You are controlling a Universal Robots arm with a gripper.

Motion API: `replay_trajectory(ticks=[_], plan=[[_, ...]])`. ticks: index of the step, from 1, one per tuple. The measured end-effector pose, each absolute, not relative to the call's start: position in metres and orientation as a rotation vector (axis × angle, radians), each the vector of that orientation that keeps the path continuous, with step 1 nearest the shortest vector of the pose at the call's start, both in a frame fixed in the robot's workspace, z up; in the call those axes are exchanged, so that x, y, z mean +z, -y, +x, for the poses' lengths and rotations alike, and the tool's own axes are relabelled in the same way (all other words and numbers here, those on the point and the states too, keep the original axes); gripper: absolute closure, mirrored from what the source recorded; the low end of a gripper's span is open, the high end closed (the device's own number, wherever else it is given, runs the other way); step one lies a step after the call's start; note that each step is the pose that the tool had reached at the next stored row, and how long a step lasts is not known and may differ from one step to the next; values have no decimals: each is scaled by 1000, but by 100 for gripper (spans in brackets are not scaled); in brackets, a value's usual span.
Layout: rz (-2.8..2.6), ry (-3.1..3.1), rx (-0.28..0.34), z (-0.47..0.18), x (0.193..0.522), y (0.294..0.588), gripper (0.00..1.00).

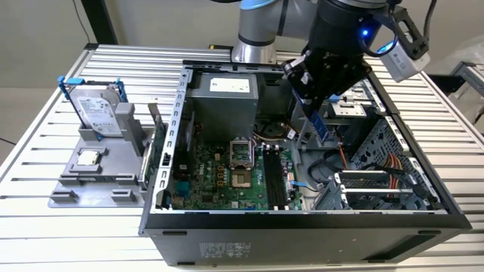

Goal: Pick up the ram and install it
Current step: 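Insert the ram into the slot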

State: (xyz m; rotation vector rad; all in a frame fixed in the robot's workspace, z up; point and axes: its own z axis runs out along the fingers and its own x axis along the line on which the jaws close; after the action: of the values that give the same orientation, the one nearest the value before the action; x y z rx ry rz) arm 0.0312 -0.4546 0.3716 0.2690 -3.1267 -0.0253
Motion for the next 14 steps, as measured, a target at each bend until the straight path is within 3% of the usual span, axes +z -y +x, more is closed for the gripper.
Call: replay_trajectory(ticks=[14], plan=[[250,3128,-25,31,370,454,100]])
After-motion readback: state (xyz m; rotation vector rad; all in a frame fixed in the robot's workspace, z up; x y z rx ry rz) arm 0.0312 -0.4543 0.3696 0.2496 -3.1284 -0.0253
